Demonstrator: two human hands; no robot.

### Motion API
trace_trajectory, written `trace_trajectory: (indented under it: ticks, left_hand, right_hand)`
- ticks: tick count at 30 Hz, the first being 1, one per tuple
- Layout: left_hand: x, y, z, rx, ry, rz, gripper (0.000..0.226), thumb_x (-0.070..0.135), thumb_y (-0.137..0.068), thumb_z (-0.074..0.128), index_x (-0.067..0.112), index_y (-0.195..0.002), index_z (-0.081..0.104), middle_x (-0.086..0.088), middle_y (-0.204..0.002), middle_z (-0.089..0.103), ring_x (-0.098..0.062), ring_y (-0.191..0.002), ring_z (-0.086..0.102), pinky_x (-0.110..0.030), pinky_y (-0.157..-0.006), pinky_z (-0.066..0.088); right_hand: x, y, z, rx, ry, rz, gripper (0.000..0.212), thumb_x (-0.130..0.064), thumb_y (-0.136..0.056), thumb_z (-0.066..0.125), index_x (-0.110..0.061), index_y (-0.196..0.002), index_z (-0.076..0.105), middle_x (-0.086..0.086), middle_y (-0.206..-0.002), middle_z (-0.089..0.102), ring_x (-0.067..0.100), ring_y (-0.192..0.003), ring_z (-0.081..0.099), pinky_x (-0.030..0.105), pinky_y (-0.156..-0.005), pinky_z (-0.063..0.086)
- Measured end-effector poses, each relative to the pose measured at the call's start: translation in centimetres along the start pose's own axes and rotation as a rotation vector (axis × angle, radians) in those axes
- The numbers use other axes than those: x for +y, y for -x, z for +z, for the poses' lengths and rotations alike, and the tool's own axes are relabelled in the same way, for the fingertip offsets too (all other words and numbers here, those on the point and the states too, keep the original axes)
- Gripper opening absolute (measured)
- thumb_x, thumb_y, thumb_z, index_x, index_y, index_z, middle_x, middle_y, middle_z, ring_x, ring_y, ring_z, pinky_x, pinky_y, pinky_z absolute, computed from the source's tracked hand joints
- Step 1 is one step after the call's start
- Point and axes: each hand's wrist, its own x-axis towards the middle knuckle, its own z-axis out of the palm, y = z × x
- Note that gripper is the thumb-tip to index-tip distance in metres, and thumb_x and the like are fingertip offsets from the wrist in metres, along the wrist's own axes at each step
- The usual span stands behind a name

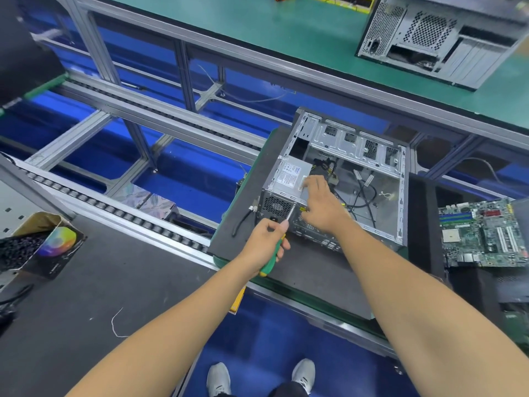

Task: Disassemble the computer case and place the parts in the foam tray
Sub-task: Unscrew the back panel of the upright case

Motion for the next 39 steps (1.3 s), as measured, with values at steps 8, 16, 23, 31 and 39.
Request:
trace_trajectory:
  ticks: [8, 16, 23, 31, 39]
  left_hand:
    - [0.2, 1.2, -4.6, 0.131, -0.275, 0.178, 0.026, 0.036, -0.098, 0.068, 0.013, -0.102, 0.057, 0.004, -0.065, 0.059, -0.011, -0.052, 0.051, -0.022, -0.052, 0.044]
    - [2.0, 0.8, -9.5, 0.249, -0.476, 0.278, 0.036, 0.039, -0.097, 0.069, 0.011, -0.093, 0.046, -0.006, -0.077, 0.054, -0.014, -0.062, 0.046, -0.032, -0.061, 0.041]
    - [4.7, -0.1, -8.1, 0.241, -0.530, 0.443, 0.035, 0.041, -0.091, 0.075, 0.021, -0.086, 0.046, 0.004, -0.083, 0.051, -0.002, -0.067, 0.046, -0.015, -0.060, 0.036]
    - [11.4, -0.5, -4.5, 0.176, -0.554, 0.540, 0.035, 0.055, -0.088, 0.073, 0.037, -0.080, 0.044, 0.007, -0.087, 0.068, -0.010, -0.063, 0.061, -0.036, -0.063, 0.051]
    - [17.6, 1.0, -4.4, 0.202, -0.709, 0.627, 0.040, 0.062, -0.084, 0.074, 0.029, -0.085, 0.053, 0.012, -0.073, 0.068, -0.003, -0.068, 0.061, -0.034, -0.061, 0.049]
  right_hand:
    - [0.3, 1.8, 0.2, -0.144, 0.177, 0.197, 0.023, -0.038, -0.094, 0.060, -0.024, -0.095, 0.043, -0.002, -0.077, 0.054, 0.029, -0.076, 0.059, 0.032, -0.056, 0.035]
    - [1.0, 2.4, -2.8, -0.234, 0.158, 0.120, 0.035, -0.035, -0.096, 0.059, -0.025, -0.072, 0.035, -0.003, -0.072, 0.050, 0.019, -0.070, 0.052, 0.032, -0.055, 0.034]
    - [0.8, 3.1, -9.2, -0.286, -0.066, 0.092, 0.020, -0.022, -0.082, 0.064, -0.014, -0.069, 0.050, -0.008, -0.056, 0.063, 0.003, -0.052, 0.063, 0.029, -0.053, 0.048]
    - [-0.9, 2.7, -17.3, -0.272, -0.275, 0.079, 0.024, -0.014, -0.069, 0.062, -0.025, -0.053, 0.048, -0.009, -0.047, 0.054, 0.010, -0.045, 0.050, 0.026, -0.047, 0.038]
    - [-0.9, 1.1, -22.5, -0.337, -0.375, 0.010, 0.009, -0.012, -0.061, 0.060, -0.012, -0.054, 0.054, 0.005, -0.054, 0.052, 0.020, -0.055, 0.046, 0.037, -0.053, 0.035]
